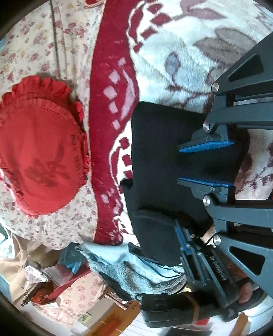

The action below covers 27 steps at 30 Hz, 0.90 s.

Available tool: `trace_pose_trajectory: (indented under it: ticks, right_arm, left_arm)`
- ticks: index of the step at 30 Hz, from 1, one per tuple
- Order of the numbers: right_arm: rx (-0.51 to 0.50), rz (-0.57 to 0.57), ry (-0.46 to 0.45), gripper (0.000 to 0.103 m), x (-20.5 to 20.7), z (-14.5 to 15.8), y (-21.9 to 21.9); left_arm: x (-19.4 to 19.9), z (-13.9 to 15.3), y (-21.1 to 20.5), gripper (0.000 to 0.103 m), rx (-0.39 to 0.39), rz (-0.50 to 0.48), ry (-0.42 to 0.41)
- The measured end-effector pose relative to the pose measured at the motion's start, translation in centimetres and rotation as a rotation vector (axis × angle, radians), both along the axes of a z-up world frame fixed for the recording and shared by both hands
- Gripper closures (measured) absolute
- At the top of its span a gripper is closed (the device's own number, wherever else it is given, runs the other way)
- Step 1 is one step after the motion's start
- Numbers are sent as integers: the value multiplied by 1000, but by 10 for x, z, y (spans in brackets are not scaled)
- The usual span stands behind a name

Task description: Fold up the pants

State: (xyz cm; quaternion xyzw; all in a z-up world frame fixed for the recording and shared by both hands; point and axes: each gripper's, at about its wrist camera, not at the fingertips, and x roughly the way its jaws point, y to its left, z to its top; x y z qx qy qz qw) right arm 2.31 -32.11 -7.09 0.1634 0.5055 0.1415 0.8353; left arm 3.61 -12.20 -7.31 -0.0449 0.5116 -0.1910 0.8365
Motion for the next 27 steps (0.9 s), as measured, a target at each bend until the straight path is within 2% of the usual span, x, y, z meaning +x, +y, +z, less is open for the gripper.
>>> trace_pose_trajectory:
  ticks: [5,9,16,20,27]
  right_arm:
    - [-5,-4,-17,80,-1,5,-1]
    - [-16,-23,-34,80,-5,9,-9]
    - [-35,-4,-22,80,10,-11,-3]
    - [-17,-10,-26,80,21,-14,-3]
    - [-94,-20,-42,80,8,6,-6]
  left_arm:
    - [4,12,4,94,-35,7,8]
    - [10,13,1,94,-5,2,-9]
    - [23,-4,-3,94,28,20,15]
    - [23,-3,-1,93,30,22,14]
    - [15,14,5,93,29,26,-25]
